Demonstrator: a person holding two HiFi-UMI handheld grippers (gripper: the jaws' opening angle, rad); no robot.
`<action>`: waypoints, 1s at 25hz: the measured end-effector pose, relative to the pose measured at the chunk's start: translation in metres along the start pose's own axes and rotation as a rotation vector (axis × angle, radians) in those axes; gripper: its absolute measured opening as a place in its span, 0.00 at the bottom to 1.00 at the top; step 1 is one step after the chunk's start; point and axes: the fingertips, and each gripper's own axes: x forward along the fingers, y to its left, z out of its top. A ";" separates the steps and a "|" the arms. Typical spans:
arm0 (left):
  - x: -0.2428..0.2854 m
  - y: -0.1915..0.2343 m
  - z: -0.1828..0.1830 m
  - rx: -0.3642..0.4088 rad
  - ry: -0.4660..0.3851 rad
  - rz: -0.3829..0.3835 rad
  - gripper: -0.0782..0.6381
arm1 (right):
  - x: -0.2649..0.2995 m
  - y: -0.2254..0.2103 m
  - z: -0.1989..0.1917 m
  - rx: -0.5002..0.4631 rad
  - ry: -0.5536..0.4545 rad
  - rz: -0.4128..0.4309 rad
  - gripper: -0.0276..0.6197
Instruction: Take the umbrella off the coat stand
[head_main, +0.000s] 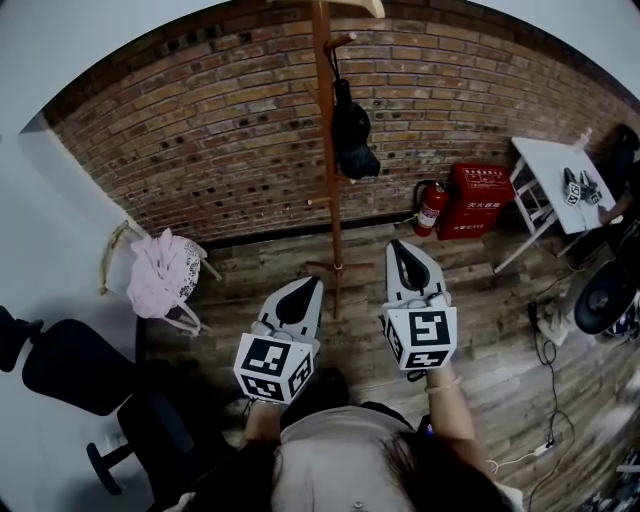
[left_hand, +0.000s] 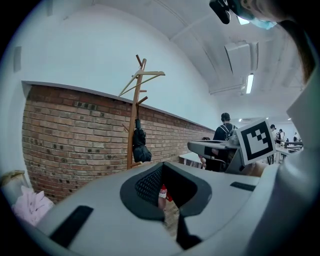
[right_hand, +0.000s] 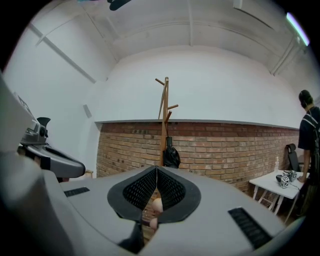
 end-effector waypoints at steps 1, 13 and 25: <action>0.001 0.004 0.000 -0.002 0.001 -0.001 0.12 | 0.004 0.002 0.000 -0.001 0.000 0.000 0.10; 0.011 0.047 0.004 -0.012 -0.004 -0.023 0.12 | 0.047 0.017 0.006 -0.006 0.009 -0.007 0.10; 0.016 0.071 0.000 -0.024 -0.005 -0.049 0.12 | 0.068 0.032 0.006 -0.012 0.017 -0.002 0.10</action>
